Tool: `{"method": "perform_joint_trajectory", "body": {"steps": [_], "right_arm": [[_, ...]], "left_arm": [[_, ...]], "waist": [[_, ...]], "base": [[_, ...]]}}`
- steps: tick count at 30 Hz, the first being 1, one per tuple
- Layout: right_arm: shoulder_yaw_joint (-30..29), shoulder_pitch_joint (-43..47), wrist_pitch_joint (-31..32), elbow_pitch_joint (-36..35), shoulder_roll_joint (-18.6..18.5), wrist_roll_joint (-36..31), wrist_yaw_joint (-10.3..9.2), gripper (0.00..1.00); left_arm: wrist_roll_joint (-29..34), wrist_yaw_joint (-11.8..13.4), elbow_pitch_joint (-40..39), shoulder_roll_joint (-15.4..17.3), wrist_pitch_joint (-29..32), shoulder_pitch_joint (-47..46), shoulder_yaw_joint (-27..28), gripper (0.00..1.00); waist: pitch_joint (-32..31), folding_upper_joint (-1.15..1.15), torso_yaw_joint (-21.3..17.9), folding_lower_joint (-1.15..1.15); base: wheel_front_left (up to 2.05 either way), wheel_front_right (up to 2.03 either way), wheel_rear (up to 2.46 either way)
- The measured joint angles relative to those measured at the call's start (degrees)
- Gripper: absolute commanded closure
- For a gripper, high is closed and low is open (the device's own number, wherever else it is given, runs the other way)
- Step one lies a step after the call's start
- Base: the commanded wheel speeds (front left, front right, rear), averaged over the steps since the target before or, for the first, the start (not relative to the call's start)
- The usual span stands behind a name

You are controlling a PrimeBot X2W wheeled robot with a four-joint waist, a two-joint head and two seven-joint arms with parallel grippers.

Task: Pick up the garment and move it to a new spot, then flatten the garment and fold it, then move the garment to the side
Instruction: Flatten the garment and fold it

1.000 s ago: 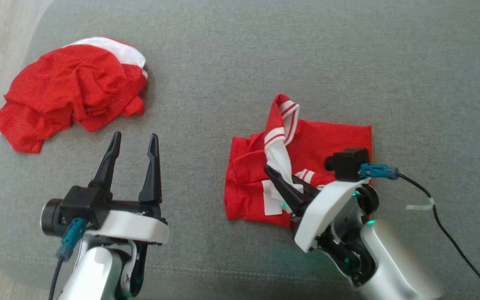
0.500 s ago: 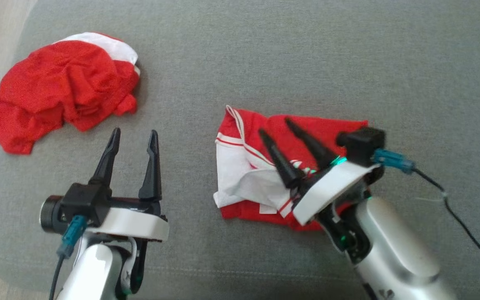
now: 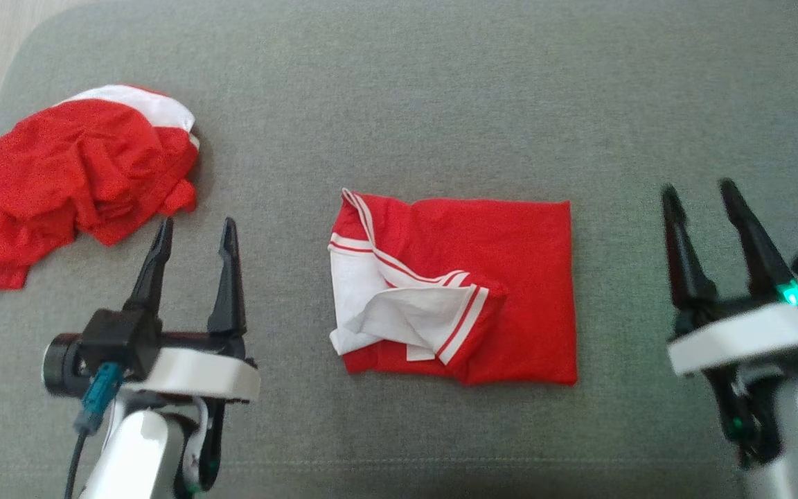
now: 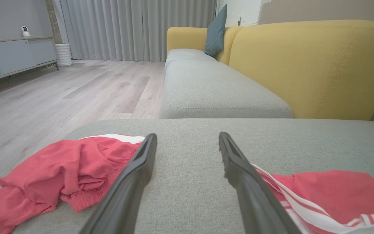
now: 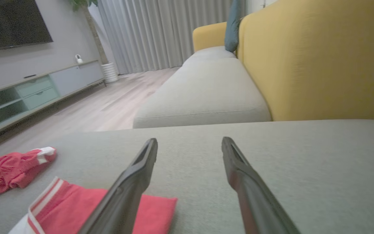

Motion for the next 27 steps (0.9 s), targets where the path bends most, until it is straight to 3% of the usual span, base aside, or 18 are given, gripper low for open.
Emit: {"method": "perform_joint_trajectory", "body": {"steps": [8, 24, 25, 26, 27], "right_arm": [[-2.9, 7.5, 2.4, -5.9, 0.5, -1.3, 0.00, 0.00], [-1.6, 8.7, 4.1, -6.2, 0.8, -1.1, 0.00, 0.00], [-0.4, 8.6, 4.5, -5.2, 0.8, -0.7, 0.00, 0.31], [1.2, 8.6, 4.9, -4.0, 0.9, -0.1, 0.00, 0.88], [3.0, 8.4, 5.1, -2.5, 0.9, 0.5, 0.00, 1.00]], "left_arm": [[-0.3, 0.5, 0.1, 0.9, 0.0, 2.2, 0.9, 0.00], [-0.5, 0.8, -1.1, 1.8, 1.0, 2.9, 0.2, 0.00], [-0.5, 1.0, -1.3, 1.8, 1.0, 2.8, 0.0, 0.00], [-0.5, 1.0, -1.5, 1.8, 1.0, 2.8, -0.1, 0.00], [-0.5, 1.0, -1.5, 1.9, 1.0, 2.8, -0.1, 0.00]], "waist": [[-1.6, 0.00, -1.8, 0.00], [-1.6, 0.00, -1.7, 0.00], [-1.4, 0.00, -1.6, 0.00], [-1.1, 0.00, -1.4, 0.00], [-0.9, 0.00, -1.3, 0.00]], "base": [[0.00, 0.00, 0.00], [0.00, 0.00, 0.00], [0.00, 0.00, 0.00], [0.00, 0.00, 0.00], [0.00, 0.00, 0.00]]}}
